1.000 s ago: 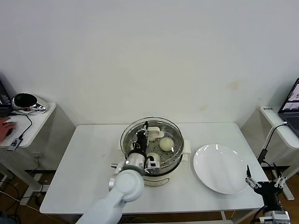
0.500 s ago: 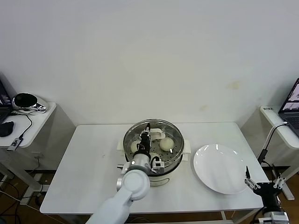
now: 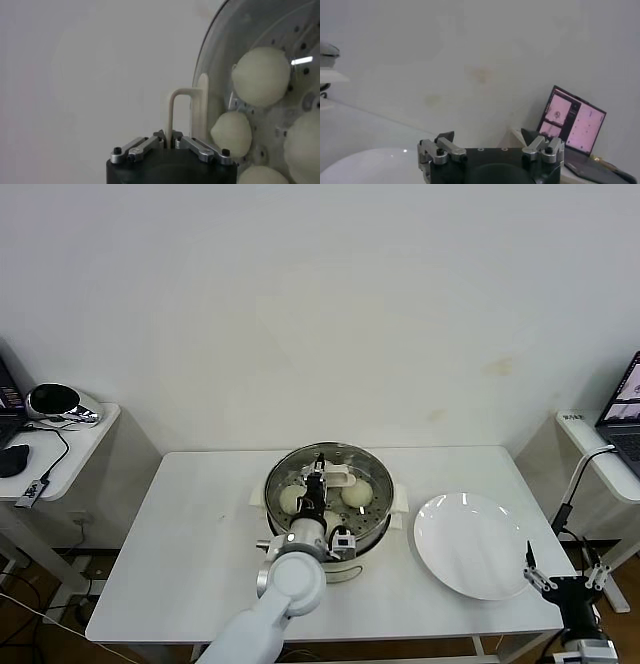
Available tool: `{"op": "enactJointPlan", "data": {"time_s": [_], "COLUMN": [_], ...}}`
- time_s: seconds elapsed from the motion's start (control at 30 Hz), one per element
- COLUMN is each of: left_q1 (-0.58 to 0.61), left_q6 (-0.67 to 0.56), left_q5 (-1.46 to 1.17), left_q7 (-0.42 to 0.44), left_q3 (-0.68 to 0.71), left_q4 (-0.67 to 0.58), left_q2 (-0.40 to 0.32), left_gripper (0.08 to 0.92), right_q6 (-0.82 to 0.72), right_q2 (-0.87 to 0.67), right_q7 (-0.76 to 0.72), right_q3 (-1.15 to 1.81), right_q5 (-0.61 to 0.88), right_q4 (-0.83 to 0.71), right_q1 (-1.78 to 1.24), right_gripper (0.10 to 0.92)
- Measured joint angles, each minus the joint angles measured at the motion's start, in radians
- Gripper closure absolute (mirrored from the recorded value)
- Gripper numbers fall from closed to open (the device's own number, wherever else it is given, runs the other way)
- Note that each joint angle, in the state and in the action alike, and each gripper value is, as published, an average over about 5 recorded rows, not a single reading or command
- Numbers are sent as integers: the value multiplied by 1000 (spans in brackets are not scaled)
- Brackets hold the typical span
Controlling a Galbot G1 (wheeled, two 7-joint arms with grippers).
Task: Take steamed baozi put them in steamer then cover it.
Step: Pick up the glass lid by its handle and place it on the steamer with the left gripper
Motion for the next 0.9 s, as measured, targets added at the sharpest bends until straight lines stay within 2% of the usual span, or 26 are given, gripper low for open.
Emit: {"op": "enactJointPlan", "data": {"time_s": [0.37,0.67,0.9], "left_q1": [14,53,150], "left_q6": [-8,0,-5], "left_q5": [2,-23,-101], "left_q7": [-11,-15,-39], "left_q3": [-13,-23,-49], "left_q4": [2,-60,-213], "left_q2": [-12,11,59], "left_gripper": [836,602,394], "right_q6": [3,2,4], "right_q2": [0,1,-2], "right_q7": [-1,-3,-3], "right_q3": [-1,-7,-10], "right_q5": [0,-1,0], "right_q4": [-1,1,-2], "right_q1": [-1,-3,-7], "right_gripper": [203,203,203]}}
